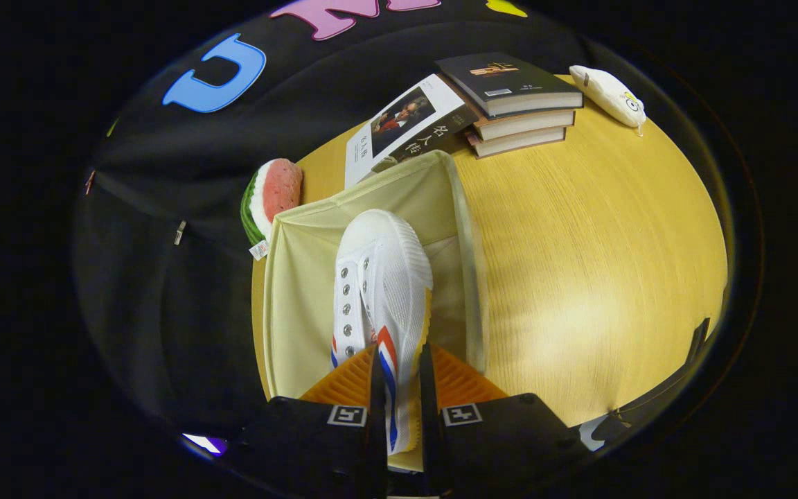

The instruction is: Open the storage box then place both shoes into the box .Put the left shoe in first, then the right shoe, with the right side of both shoes facing outward in a uniform manner.

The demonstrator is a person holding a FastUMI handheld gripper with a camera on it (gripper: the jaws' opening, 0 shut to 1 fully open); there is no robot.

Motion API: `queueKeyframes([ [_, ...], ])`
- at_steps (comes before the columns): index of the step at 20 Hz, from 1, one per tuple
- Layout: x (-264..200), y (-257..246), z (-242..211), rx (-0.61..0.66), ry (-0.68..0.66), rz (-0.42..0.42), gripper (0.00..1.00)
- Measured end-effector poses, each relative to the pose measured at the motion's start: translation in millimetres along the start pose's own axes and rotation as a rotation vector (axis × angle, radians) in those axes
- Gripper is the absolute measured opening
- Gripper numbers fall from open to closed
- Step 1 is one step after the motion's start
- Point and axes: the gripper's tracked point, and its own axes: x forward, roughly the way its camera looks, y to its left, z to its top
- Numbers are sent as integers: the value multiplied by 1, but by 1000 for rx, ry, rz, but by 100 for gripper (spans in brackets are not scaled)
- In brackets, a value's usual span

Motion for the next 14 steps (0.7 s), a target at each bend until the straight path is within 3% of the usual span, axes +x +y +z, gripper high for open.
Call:
queueKeyframes([
  [3,-7,2,0,16,-12,15,25],
  [5,-19,16,10,43,-36,65,42],
  [6,-27,22,14,49,-59,91,44],
  [7,-37,27,21,32,-88,107,68],
  [9,-59,34,30,-38,-154,137,99],
  [14,-127,33,57,-170,-359,153,99],
])
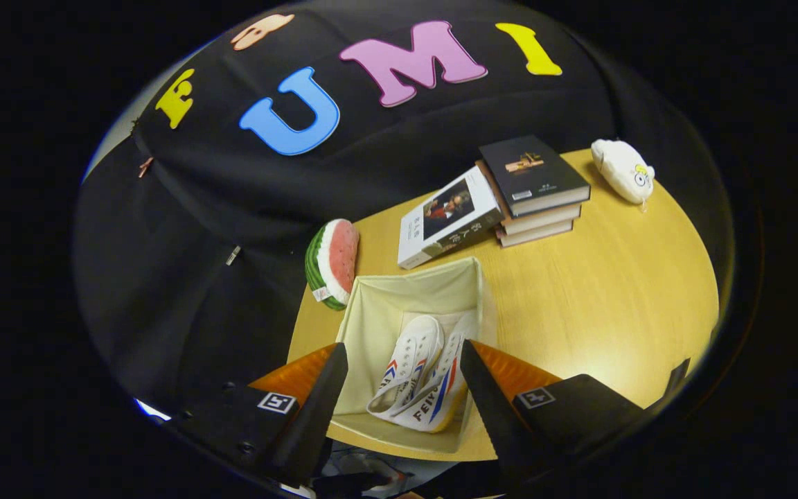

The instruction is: Open the storage box then place both shoes into the box .Put the left shoe in first, then the right shoe, with the right side of both shoes facing outward in a uniform manner.

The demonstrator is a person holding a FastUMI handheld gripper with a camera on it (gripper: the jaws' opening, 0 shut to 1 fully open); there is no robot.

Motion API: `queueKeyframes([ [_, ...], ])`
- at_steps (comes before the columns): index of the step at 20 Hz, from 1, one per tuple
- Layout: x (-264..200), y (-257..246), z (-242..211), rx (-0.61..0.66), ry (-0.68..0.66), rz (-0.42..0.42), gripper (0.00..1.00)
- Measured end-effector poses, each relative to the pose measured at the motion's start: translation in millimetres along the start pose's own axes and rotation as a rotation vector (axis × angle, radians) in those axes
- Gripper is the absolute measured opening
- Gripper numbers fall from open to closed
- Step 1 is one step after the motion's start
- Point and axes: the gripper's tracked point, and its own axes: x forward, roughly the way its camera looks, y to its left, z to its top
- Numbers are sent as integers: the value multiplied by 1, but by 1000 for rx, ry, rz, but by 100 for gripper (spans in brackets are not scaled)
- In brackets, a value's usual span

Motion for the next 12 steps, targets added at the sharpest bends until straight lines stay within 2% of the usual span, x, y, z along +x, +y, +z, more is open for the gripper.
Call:
queueKeyframes([
  [3,-31,-13,37,-59,-151,-18,99],
  [8,-79,-48,96,-156,-405,-107,99],
  [12,-112,-82,123,-222,-543,-170,99],
])
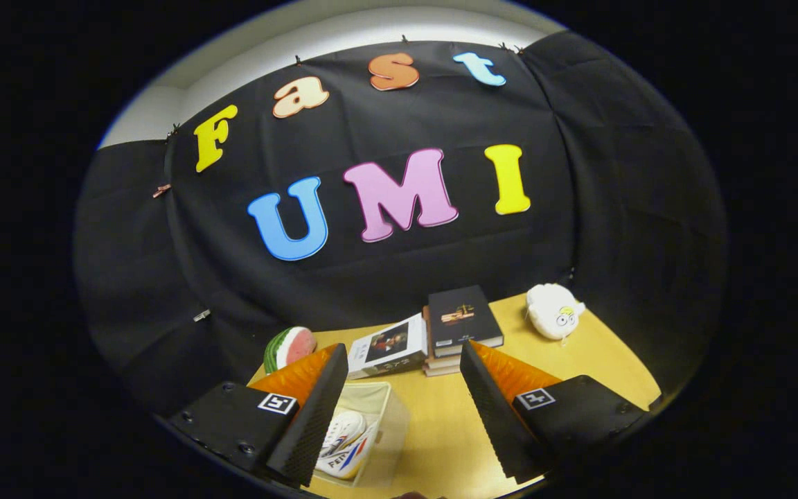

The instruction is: Open the storage box then place both shoes into the box .Put the left shoe in first, then the right shoe, with the right side of both shoes facing outward in a uniform manner.

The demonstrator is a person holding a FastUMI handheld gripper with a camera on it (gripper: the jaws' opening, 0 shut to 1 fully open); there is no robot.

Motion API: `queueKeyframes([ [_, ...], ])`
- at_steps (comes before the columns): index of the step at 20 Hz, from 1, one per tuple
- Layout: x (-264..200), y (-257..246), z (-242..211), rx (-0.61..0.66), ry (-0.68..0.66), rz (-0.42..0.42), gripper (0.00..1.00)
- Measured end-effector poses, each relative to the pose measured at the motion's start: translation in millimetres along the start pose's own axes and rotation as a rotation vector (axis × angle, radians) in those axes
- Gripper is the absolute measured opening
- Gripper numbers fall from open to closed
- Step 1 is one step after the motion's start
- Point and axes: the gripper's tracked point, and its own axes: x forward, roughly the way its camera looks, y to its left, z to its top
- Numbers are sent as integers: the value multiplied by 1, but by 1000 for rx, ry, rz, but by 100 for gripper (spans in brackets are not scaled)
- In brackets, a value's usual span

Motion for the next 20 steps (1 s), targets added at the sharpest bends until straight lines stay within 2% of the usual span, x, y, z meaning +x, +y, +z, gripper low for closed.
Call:
queueKeyframes([
  [6,-19,-82,32,-164,-110,-89,99],
  [11,-22,-149,50,-231,-202,-147,98],
  [15,-9,-177,47,-243,-193,-113,99],
  [20,-8,-213,59,-271,-243,-137,96],
])
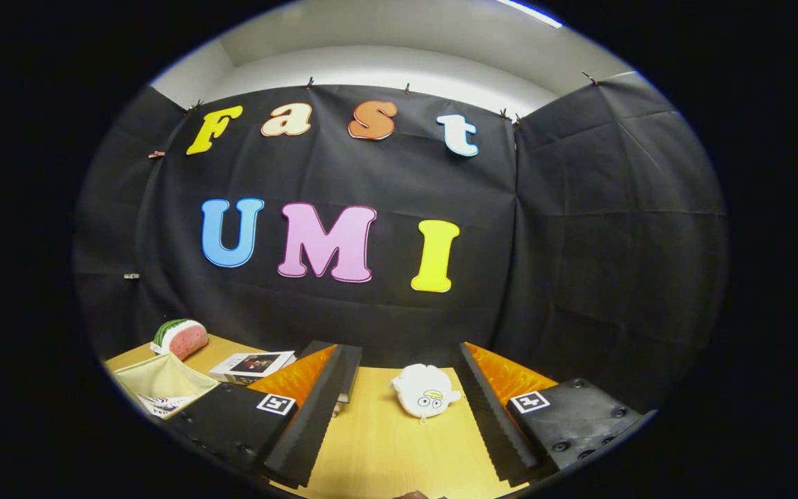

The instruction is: Open the storage box then place both shoes into the box .Put the left shoe in first, then the right shoe, with the right side of both shoes facing outward in a uniform manner.

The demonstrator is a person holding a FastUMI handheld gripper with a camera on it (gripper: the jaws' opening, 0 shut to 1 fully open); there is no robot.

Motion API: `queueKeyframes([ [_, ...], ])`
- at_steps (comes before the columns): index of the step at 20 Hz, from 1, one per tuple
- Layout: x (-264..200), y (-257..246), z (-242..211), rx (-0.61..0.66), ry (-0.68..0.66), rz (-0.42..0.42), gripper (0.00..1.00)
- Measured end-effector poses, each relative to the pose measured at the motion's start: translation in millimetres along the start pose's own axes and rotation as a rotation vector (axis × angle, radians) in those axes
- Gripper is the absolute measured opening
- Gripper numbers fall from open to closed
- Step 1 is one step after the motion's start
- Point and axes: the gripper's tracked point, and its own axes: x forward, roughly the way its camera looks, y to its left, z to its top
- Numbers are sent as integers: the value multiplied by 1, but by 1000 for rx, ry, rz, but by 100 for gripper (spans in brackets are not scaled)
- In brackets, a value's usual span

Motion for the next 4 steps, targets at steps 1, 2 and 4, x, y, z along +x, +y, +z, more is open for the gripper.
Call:
queueKeyframes([
  [1,0,-5,-1,-1,-1,-5,96],
  [2,0,-10,-4,-6,-3,-9,96],
  [4,0,-15,-10,-9,3,-14,96],
])
